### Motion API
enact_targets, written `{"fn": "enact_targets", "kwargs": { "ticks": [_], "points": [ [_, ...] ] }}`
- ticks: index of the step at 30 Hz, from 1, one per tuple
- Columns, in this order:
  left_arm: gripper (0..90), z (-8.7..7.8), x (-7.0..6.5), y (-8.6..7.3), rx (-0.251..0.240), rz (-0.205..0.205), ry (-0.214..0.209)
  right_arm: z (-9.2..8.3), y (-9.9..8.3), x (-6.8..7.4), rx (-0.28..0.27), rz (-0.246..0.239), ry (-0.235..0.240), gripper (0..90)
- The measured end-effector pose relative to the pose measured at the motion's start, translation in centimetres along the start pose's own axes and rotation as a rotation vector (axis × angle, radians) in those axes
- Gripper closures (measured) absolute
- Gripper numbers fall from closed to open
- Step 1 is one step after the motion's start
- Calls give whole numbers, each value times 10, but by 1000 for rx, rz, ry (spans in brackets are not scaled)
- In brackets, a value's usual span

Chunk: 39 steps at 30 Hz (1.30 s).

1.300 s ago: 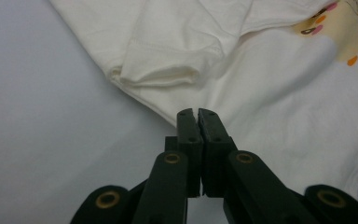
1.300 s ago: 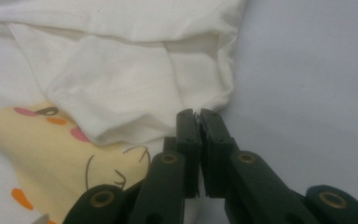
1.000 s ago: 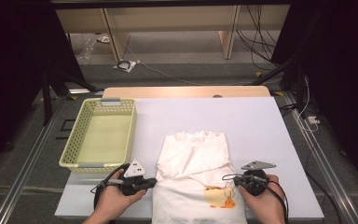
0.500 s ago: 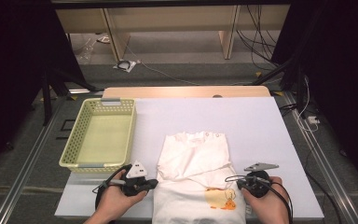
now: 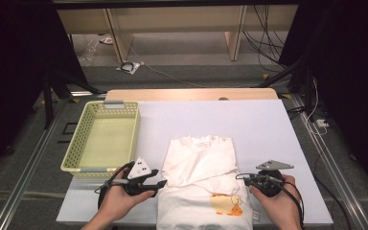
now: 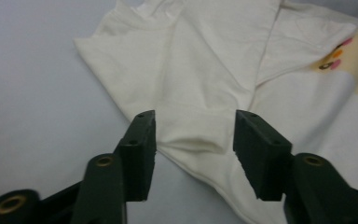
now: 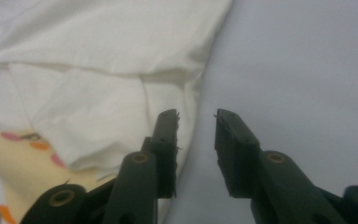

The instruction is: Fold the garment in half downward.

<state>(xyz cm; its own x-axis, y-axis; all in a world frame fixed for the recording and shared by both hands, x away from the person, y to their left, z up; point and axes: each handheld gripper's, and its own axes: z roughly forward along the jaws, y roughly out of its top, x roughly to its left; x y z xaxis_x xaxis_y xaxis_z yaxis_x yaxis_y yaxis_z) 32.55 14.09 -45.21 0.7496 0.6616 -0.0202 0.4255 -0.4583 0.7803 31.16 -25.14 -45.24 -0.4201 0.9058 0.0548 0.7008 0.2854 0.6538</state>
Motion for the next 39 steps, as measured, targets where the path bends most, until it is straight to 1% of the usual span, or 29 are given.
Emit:
{"fn": "enact_targets", "kwargs": {
  "ticks": [2,3,5,8,11,12,14,15,16,19,20,21,22,24,26,28,33,34,39],
  "points": [
    [390,6,5,7,-9,-1,23,3,6,-4,-21,-5,4,633],
    [374,10,8,11,-12,0,26,5,9,-6,-30,-1,6,627],
    [370,19,15,20,-14,-5,28,10,17,-8,-34,5,21,609],
    [380,33,27,34,-7,-9,55,21,30,-12,-49,6,33,589],
    [397,49,39,46,2,-21,80,34,44,-16,-49,15,35,569],
    [400,56,42,48,4,-31,89,38,49,-17,-51,17,38,566],
    [402,68,50,52,30,-36,104,47,58,-21,-51,23,42,557],
    [410,76,53,54,44,-33,118,52,62,-23,-51,24,39,558],
    [421,82,56,55,55,-40,124,58,67,-25,-54,25,41,558],
    [438,96,63,56,87,-56,129,70,76,-29,-58,35,45,558],
    [446,101,65,56,93,-61,132,74,79,-30,-59,48,47,558],
    [452,104,66,57,100,-67,134,78,82,-32,-56,58,46,558],
    [459,108,68,57,103,-71,138,82,85,-33,-52,56,36,560],
    [476,113,71,57,115,-80,137,90,89,-36,-41,55,31,562],
    [513,115,71,58,114,-91,125,97,93,-37,-18,62,26,569],
    [518,117,72,58,115,-97,127,103,97,-39,-5,66,27,573],
    [519,123,73,56,130,-91,120,111,103,-40,9,67,15,595],
    [522,124,73,55,125,-93,116,113,104,-40,14,61,12,596],
    [604,125,73,57,136,-92,93,121,107,-41,24,69,1,592]
  ]
}}
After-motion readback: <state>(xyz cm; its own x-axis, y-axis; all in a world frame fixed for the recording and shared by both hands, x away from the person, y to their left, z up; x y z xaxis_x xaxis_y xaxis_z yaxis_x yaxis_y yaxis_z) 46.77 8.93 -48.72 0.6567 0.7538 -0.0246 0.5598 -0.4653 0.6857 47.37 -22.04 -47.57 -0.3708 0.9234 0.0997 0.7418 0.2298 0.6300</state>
